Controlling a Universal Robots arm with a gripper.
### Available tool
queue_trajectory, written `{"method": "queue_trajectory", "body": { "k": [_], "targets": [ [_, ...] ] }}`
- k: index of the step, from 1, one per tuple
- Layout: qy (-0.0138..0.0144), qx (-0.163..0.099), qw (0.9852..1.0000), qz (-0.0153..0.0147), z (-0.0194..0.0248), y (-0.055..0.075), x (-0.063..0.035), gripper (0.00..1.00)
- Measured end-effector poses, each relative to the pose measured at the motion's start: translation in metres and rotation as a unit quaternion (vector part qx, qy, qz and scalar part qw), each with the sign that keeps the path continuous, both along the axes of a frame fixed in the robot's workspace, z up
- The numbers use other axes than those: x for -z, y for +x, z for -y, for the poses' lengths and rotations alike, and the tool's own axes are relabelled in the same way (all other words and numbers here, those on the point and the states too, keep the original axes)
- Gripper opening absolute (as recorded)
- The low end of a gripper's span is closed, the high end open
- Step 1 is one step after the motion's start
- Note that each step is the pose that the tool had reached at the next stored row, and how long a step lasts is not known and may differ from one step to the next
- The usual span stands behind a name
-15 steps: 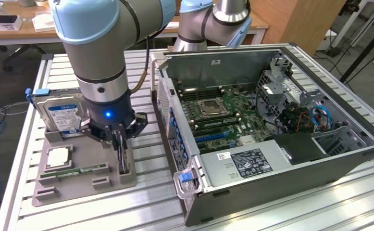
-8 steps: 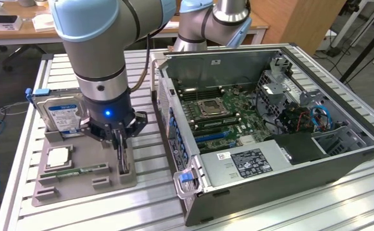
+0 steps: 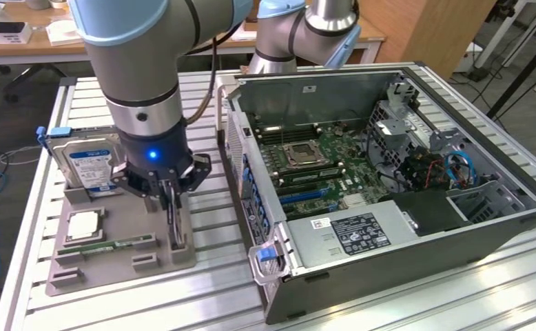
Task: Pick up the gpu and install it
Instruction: 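Pick up the gpu and move the gpu toward the slot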
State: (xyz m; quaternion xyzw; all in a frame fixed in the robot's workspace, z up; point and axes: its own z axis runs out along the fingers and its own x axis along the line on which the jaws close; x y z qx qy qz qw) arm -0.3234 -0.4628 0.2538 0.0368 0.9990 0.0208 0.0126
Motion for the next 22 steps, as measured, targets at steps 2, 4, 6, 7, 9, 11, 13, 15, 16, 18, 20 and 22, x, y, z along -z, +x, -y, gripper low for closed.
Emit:
{"method": "queue_trajectory", "body": {
  "k": [2,4,6,7,9,11,13,15,16,18,20,22],
  "targets": [
    [0.0,0.0,1.0,0.0,0.0,0.0,-0.0031,0.26],
    [0.0,0.0,1.0,0.0,0.0,0.0,-0.0061,0.26],
    [0.0,0.0,1.0,0.0,0.0,0.0,-0.0091,0.26],
    [0.0,0.0,1.0,0.0,0.0,0.0,-0.0104,0.26],
    [0.0,0.0,1.0,0.0001,0.0,0.0,-0.0114,0.26],
    [0.0001,0.0,1.0,0.0001,0.0,0.0,-0.0115,0.26],
    [0.0,0.0,1.0,0.0,0.0,0.0,-0.0117,0.26],
    [0.0,0.0,1.0,0.0,0.0,0.0,-0.0117,0.26],
    [-0.0001,0.0,1.0,0.0,0.0,0.0,-0.0117,0.26],
    [-0.0002,0.0,1.0,-0.0002,0.0001,0.0,-0.0135,0.26],
    [-0.0001,0.0,1.0,-0.0001,0.0,0.0,-0.0164,0.26],
    [-0.0001,0.0,1.0,-0.0001,0.0,0.0,-0.0216,0.26]
  ]
}}
